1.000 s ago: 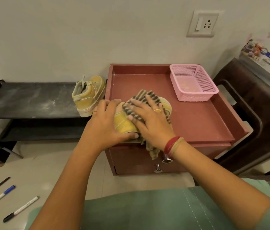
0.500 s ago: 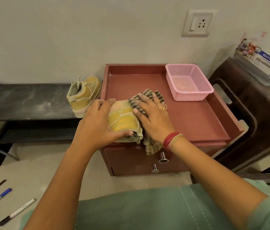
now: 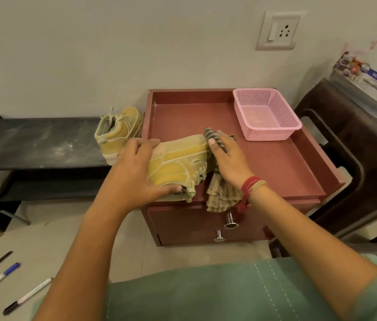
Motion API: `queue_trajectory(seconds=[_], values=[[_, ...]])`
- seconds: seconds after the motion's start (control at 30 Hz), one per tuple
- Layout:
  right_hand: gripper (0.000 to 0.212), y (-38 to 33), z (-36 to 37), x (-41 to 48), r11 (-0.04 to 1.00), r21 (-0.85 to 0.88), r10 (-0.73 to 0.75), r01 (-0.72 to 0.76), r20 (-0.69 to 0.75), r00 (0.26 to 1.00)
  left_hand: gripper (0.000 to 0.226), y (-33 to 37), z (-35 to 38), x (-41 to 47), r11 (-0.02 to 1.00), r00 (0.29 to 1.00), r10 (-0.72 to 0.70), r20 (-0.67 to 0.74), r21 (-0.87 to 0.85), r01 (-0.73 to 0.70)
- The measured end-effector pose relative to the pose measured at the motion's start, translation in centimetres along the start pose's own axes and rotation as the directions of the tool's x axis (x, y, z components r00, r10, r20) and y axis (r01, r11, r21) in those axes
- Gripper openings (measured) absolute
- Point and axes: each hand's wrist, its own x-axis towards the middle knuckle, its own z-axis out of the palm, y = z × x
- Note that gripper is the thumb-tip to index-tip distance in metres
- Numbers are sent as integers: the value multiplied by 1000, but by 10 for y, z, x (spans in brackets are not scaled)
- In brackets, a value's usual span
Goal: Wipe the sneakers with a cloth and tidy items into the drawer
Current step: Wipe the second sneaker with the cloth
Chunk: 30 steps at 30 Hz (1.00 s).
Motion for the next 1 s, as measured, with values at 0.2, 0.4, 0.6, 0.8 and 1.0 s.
queue_trajectory(seconds=[0.2,0.4,0.6,0.8,1.0], values=[[42,-16,16,-22,830,-322,-377,455,278,884,112,8,10,4,989,999,38,-25,145,-34],[42,-3,12,-15,956,-236,-158,176,93,983,113,5,10,2,991,1000,28,-2,132,-28],[50,11,2,-4,974,-224,-22,43,100,995,115,7,4,8,999,999,-36,29,9,36],[49,16,3,-15,909,-380,-109,172,180,978,115,6,6,8,1000,999,-30,30,-7,30],[49,12,3,-15,943,-299,-103,144,150,983,113,6,5,7,1000,999,-17,28,-1,17]])
